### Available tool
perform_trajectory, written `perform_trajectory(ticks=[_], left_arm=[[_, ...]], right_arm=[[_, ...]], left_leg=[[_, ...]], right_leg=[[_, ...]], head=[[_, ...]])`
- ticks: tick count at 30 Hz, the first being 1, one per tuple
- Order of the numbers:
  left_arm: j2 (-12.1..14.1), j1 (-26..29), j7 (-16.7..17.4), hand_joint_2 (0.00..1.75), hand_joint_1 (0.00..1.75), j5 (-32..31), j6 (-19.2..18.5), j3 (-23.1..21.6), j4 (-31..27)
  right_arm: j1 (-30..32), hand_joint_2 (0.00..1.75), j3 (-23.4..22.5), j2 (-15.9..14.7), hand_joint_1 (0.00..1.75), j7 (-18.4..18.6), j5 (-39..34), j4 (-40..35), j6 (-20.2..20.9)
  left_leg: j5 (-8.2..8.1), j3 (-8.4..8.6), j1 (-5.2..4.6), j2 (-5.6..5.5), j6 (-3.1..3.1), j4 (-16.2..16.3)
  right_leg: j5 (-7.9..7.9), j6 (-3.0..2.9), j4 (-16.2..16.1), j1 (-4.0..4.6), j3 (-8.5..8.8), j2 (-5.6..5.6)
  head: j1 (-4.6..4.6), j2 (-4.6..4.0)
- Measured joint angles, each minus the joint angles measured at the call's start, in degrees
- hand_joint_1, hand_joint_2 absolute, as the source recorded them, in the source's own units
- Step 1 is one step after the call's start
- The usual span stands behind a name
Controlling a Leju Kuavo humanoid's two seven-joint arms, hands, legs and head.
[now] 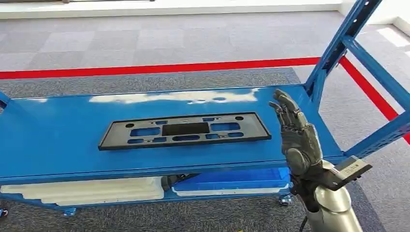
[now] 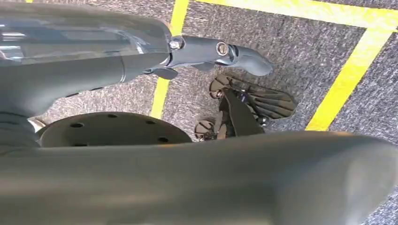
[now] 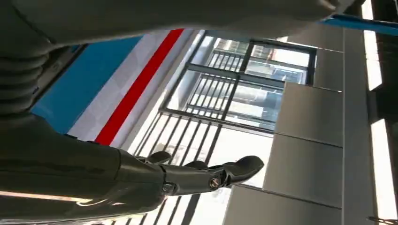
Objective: Take the parts from the cabinet and place them on the table.
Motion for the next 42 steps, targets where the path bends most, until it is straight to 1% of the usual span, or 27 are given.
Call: perform_trajectory(ticks=[11, 13, 17, 22, 26, 32, 37, 42], left_arm=[[0.09, 0.03, 0.0, 0.0, 0.0, -0.61, -0.04, -0.04, 0.0], [0.09, 0.03, 0.07, 0.0, 0.0, -0.59, -0.04, -0.04, 0.0], [0.09, 0.06, 0.41, 0.0, 0.0, -0.57, -0.04, -0.04, 0.0], [0.09, 0.05, 0.7, 0.0, 0.0, -0.66, -0.26, -0.04, 0.0], [0.09, 0.03, 0.74, 0.0, 0.0, -0.85, -0.65, -0.04, 0.0], [0.09, 0.04, 0.74, 0.0, 0.0, -0.85, -0.81, -0.04, 0.0], [0.09, 0.0, 0.74, 0.0, 0.0, -0.94, -1.09, -0.13, 0.0], [0.09, 0.01, 0.76, 0.0, 0.0, -1.55, -1.27, -0.46, 0.0]], right_arm=[[0.71, 0.0, -0.63, -0.02, 0.0, 0.2, 0.64, 0.04, -0.18], [0.95, 0.0, -1.07, -0.04, 0.0, 0.77, 0.88, 0.22, -0.39], [1.26, 0.0, -1.55, -1.13, 0.0, 3.93, 3.1, 1.59, -0.87], [0.28, 0.0, -1.57, -3.67, 0.0, 7.91, 5.77, 6.02, -1.36], [-1.61, 0.0, -1.55, -5.4, 0.0, 9.94, 9.5, 10.66, -2.73], [-3.43, 0.0, -1.46, -6.3, 0.0, 10.9, 12.3, 14.79, -3.84], [-5.01, 0.0, -0.74, -6.67, 0.0, 12.07, 20.66, 18.08, -6.47], [-6.5, 0.0, 0.44, -6.69, 0.0, 12.19, 22.23, 21.22, -6.58]], left_leg=[[0.0, 0.0, 0.01, 0.0, 0.0, 0.0], [0.0, 0.0, 0.0, 0.0, 0.0, 0.0], [0.0, -0.01, 0.0, 0.0, 0.0, 0.0], [0.0, 0.0, 0.0, 0.0, 0.0, 0.0], [0.0, 0.01, 0.0, 0.0, 0.0, 0.0], [0.0, 0.01, 0.0, 0.0, 0.0, 0.0], [0.0, 0.0, 0.01, 0.0, 0.0, 0.0], [0.0, 0.01, 0.0, 0.0, 0.0, 0.0]], right_leg=[[0.0, 0.0, 0.0, 0.0, 0.0, 0.0], [0.0, 0.0, 0.0, 0.0, 0.0, 0.0], [0.0, 0.0, 0.0, 0.0, 0.01, 0.0], [0.0, 0.0, 0.0, 0.0, 0.02, 0.0], [0.01, 0.0, 0.0, 0.0, 0.03, 0.0], [0.01, 0.0, 0.0, 0.0, 0.01, 0.0], [0.01, 0.0, 0.0, 0.0, 0.02, 0.0], [0.01, 0.0, 0.0, 0.0, 0.03, 0.0]], head=[[0.0, 0.0], [0.0, 0.02], [0.0, 0.0], [0.0, 0.02], [0.0, 0.0], [0.0, 0.0], [0.0, 0.0], [0.0, 0.02]])
